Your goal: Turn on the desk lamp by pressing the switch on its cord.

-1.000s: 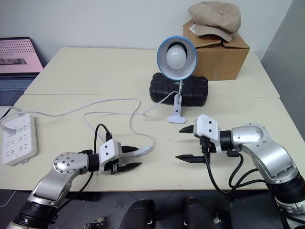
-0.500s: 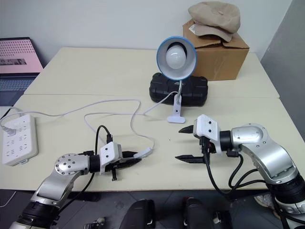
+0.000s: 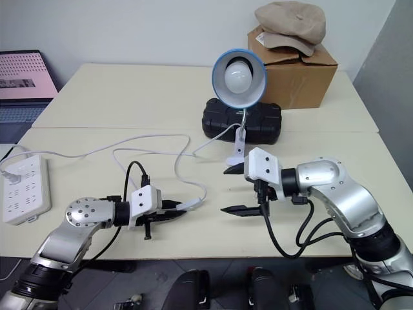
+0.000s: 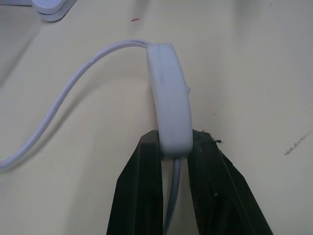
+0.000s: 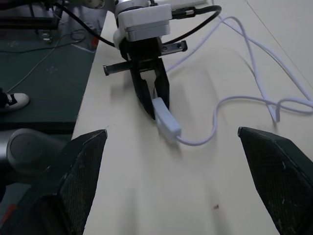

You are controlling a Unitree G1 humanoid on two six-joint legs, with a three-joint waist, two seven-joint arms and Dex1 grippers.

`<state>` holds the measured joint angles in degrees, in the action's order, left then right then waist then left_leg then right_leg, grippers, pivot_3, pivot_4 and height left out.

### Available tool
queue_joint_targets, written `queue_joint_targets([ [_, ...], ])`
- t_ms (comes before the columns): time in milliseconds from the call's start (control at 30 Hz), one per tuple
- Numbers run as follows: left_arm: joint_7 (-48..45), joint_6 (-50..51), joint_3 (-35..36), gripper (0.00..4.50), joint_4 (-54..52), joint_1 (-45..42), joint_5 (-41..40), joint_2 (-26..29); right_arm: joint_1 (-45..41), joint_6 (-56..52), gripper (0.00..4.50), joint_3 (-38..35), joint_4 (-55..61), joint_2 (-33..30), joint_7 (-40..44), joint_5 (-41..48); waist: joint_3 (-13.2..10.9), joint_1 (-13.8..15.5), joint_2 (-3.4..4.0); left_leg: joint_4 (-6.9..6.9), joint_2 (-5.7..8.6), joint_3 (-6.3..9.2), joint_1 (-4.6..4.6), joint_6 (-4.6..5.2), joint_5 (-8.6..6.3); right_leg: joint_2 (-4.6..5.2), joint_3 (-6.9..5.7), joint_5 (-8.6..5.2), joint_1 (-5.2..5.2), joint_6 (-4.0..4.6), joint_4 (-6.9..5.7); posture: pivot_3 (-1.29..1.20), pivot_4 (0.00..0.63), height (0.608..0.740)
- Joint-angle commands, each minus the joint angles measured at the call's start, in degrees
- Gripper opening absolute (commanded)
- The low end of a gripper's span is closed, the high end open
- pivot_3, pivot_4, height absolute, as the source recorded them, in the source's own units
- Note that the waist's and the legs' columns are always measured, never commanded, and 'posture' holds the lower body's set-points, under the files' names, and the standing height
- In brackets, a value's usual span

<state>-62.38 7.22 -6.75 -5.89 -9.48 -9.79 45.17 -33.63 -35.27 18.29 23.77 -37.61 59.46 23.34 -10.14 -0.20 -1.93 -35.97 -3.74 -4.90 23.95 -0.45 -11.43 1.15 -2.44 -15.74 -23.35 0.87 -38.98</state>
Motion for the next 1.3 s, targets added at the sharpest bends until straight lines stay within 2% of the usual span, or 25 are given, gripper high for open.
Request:
queue_joint_targets([
  [33,0.16,4.27,1.83,0.38,-4.97,-2.66,-2.32,0.77,-6.27,-2.42,4.5,6.63,-2.73,4.94,-1.04,-3.54,0.0,-0.1,0.0,0.0,-0.01,0.0,0.01,0.0,0.0,0.0,0.0,0.0,-0.02,0.0,-0.04,0.0,0.15,0.74],
  [300,0.41,8.14,2.05,0.38,-8.43,-2.13,-3.72,1.01,-10.54,0.29,4.5,12.96,-10.12,10.72,-0.09,-9.42,0.0,0.11,0.0,-0.01,0.0,-0.01,0.07,0.0,0.0,-0.01,-0.02,-0.02,-0.03,0.03,-0.02,0.0,0.15,0.74],
  [900,0.69,9.85,1.82,0.38,-9.77,-2.97,-4.55,0.55,-10.74,6.04,4.5,14.67,-20.28,15.51,0.72,-16.67,0.0,0.06,0.0,-0.01,-0.01,0.0,0.03,0.0,0.0,-0.02,-0.03,-0.01,-0.02,0.03,-0.07,0.0,0.15,0.74],
  [933,0.68,9.84,1.8,0.38,-9.77,-2.99,-4.54,0.54,-10.62,6.38,4.21,14.75,-20.55,15.55,0.74,-17.01,0.0,0.06,0.0,-0.01,-0.01,0.0,0.03,0.0,0.0,-0.02,-0.03,-0.01,-0.02,0.03,-0.07,0.0,0.15,0.74],
  [1000,0.67,9.88,1.75,0.38,-9.88,-3.01,-4.51,0.56,-10.43,7.19,3.99,14.91,-21.07,15.46,0.74,-17.8,0.0,0.06,0.0,-0.01,-0.01,0.0,0.03,0.0,0.0,-0.02,-0.03,-0.01,-0.02,0.03,-0.07,0.0,0.15,0.74],
  [1067,0.64,9.83,1.63,0.38,-9.98,-3.09,-4.35,0.65,-10.34,8.26,3.55,15.01,-21.61,15.35,0.87,-18.75,0.0,0.06,0.0,-0.01,-0.01,0.0,0.03,0.0,0.0,-0.02,-0.03,-0.01,-0.02,0.03,-0.07,0.0,0.15,0.74],
  [1300,0.83,9.38,1.58,0.38,-9.68,-3.5,-3.91,0.64,-10.52,10.61,1.75,14.74,-22.89,15.3,1.66,-20.37,0.0,0.06,0.0,-0.01,-0.01,0.0,0.03,0.0,0.01,-0.02,-0.03,-0.01,-0.02,0.03,-0.07,0.0,0.15,0.74],
])
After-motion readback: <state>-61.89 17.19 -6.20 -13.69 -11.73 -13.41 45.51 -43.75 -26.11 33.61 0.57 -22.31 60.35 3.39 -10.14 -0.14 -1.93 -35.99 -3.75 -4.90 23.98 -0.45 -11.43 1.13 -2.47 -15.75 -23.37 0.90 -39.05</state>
